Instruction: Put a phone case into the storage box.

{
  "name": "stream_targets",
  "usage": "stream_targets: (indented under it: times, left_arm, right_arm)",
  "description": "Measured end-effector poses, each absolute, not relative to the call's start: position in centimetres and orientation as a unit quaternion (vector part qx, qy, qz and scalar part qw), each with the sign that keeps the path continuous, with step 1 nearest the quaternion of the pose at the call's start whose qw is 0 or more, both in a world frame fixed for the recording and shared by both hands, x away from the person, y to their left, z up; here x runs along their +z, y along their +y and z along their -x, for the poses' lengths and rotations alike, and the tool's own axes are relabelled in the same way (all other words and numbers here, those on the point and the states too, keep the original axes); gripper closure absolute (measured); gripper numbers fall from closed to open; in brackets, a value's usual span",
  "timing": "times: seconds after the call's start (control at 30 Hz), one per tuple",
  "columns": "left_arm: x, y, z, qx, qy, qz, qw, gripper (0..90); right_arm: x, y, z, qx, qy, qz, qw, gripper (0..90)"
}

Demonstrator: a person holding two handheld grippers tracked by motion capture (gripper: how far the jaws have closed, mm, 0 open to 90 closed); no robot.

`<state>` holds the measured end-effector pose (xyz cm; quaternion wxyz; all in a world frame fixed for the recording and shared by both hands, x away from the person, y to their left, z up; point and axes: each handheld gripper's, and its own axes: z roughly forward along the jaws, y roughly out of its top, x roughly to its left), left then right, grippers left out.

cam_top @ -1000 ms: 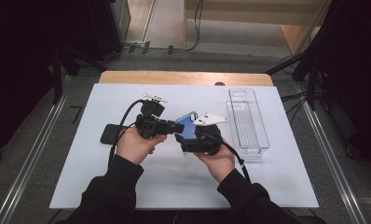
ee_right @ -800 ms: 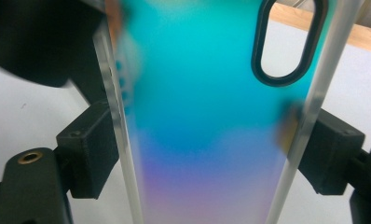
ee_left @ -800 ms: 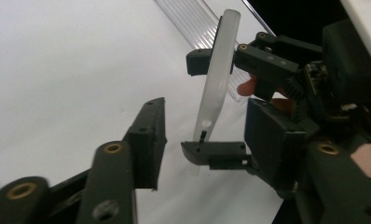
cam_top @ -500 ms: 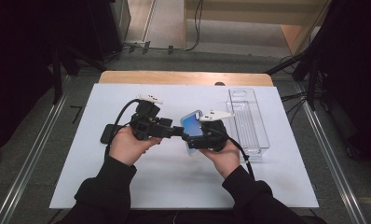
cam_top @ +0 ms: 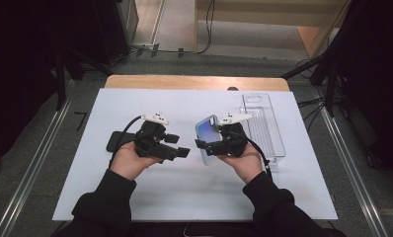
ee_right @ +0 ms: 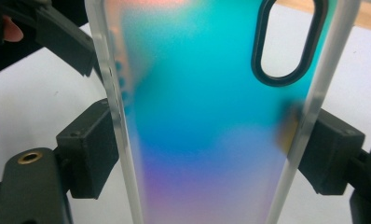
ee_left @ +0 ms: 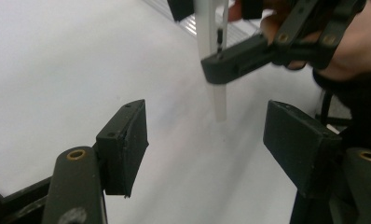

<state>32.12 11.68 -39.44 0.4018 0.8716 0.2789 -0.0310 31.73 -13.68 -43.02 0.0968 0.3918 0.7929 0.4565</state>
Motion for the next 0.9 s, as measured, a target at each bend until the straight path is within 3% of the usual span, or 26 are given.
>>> stream_targets:
  times: [0.43, 0.9]
  left_arm:
    - [-43.2, 13.6, -30.6, -0.030, 0.276, -0.874, 0.399, 30.7]
    - [-44.6, 16.2, -29.7, -0.031, 0.307, -0.870, 0.385, 30.7]
  right_arm:
    - [-42.5, -14.5, -31.8, 0.462, 0.794, -0.386, 0.088, 15.4]
    - [-41.5, -15.6, -31.7, 0.465, 0.789, -0.391, 0.093, 15.4]
